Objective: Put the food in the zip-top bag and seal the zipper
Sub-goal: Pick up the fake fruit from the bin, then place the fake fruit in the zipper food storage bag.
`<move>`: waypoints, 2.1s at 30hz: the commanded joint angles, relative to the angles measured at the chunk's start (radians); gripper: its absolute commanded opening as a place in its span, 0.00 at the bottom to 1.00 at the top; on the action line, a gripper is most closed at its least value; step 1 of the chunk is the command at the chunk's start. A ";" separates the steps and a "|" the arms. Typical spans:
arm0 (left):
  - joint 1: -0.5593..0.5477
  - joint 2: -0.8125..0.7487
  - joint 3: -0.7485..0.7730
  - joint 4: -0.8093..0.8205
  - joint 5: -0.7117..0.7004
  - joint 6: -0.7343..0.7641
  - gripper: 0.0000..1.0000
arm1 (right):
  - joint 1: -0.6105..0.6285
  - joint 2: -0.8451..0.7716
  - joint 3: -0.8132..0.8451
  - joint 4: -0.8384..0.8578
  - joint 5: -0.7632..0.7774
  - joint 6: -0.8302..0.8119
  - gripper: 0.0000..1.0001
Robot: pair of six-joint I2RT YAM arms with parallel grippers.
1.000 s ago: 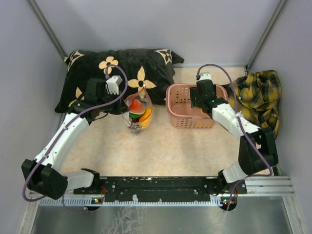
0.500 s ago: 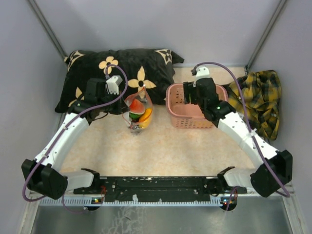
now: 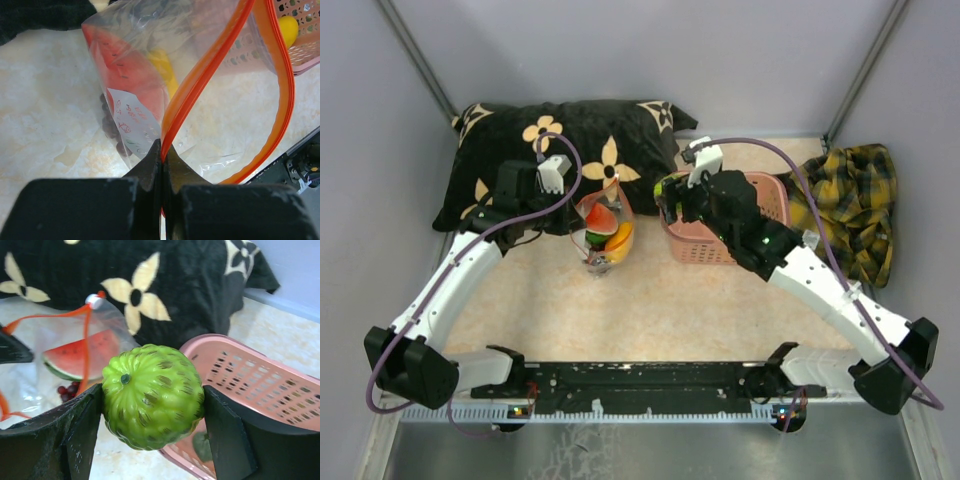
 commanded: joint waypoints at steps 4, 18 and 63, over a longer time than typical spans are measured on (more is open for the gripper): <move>0.006 -0.009 -0.009 0.024 0.025 -0.002 0.00 | 0.115 0.030 0.090 0.151 -0.118 -0.041 0.44; 0.006 -0.010 -0.008 0.025 0.031 -0.004 0.00 | 0.171 0.204 0.114 0.285 -0.378 -0.017 0.45; 0.006 -0.009 -0.011 0.032 0.050 -0.006 0.00 | 0.173 0.415 0.195 0.330 -0.133 -0.269 0.84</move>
